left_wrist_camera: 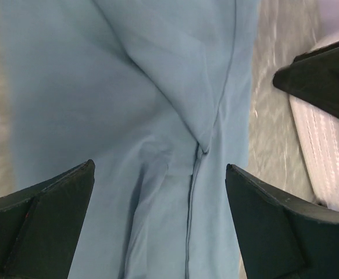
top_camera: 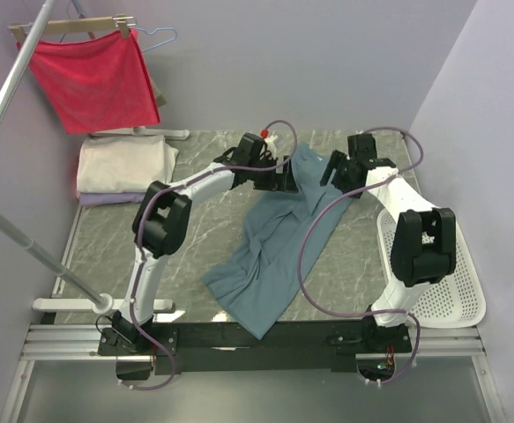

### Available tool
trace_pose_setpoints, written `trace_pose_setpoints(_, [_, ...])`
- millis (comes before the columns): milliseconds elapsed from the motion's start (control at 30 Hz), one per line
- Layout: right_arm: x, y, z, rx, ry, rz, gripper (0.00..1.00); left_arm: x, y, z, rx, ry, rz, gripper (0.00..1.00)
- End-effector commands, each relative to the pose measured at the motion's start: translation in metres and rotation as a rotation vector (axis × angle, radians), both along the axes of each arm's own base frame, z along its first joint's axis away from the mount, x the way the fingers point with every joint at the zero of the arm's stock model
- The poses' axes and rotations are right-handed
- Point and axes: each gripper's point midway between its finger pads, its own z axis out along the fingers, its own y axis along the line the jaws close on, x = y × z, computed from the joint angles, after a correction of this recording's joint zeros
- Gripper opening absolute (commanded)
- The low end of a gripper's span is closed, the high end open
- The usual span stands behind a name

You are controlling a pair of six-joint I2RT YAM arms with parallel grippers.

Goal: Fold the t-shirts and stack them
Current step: Rotate the tshirt 90 degrees

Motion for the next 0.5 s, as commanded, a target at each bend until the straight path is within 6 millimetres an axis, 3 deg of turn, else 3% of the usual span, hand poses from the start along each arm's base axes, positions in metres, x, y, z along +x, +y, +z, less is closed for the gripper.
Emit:
trace_pose_setpoints(0, [-0.02,-0.018,0.014,-0.041,-0.044,-0.113,0.82,0.002,-0.041,0.059,-0.18,-0.137,-0.228,0.99])
trace_pose_setpoints(33, [-0.025,-0.021,0.015,-0.045,-0.049,-0.123,0.82,0.007,-0.044,0.046,-0.167,-0.125,-0.236,0.99])
trace_pose_setpoints(67, [-0.031,-0.027,0.015,-0.067,-0.051,-0.151,0.82,0.007,-0.049,0.056,-0.184,-0.156,-0.27,1.0])
trace_pose_setpoints(100, [-0.04,-0.029,0.015,-0.067,-0.053,-0.162,0.83,0.009,-0.051,0.047,-0.183,-0.147,-0.283,0.99])
trace_pose_setpoints(200, [-0.057,-0.032,0.015,-0.07,-0.042,-0.18,0.83,0.009,-0.061,0.047,-0.224,-0.149,-0.326,0.99])
trace_pose_setpoints(367, [-0.079,-0.028,0.012,-0.062,-0.037,-0.163,0.83,0.008,-0.081,0.054,-0.362,-0.123,-0.385,0.99])
trace_pose_setpoints(400, [-0.084,-0.029,0.013,-0.065,-0.04,-0.168,0.83,0.006,-0.085,0.034,-0.365,-0.074,-0.398,1.0])
trace_pose_setpoints(433, [-0.086,-0.029,0.013,-0.061,-0.039,-0.168,0.83,0.008,-0.093,0.042,-0.386,-0.082,-0.405,1.0])
trace_pose_setpoints(467, [-0.089,-0.028,0.011,-0.059,-0.036,-0.165,0.83,0.009,-0.096,0.033,-0.381,-0.062,-0.404,0.99])
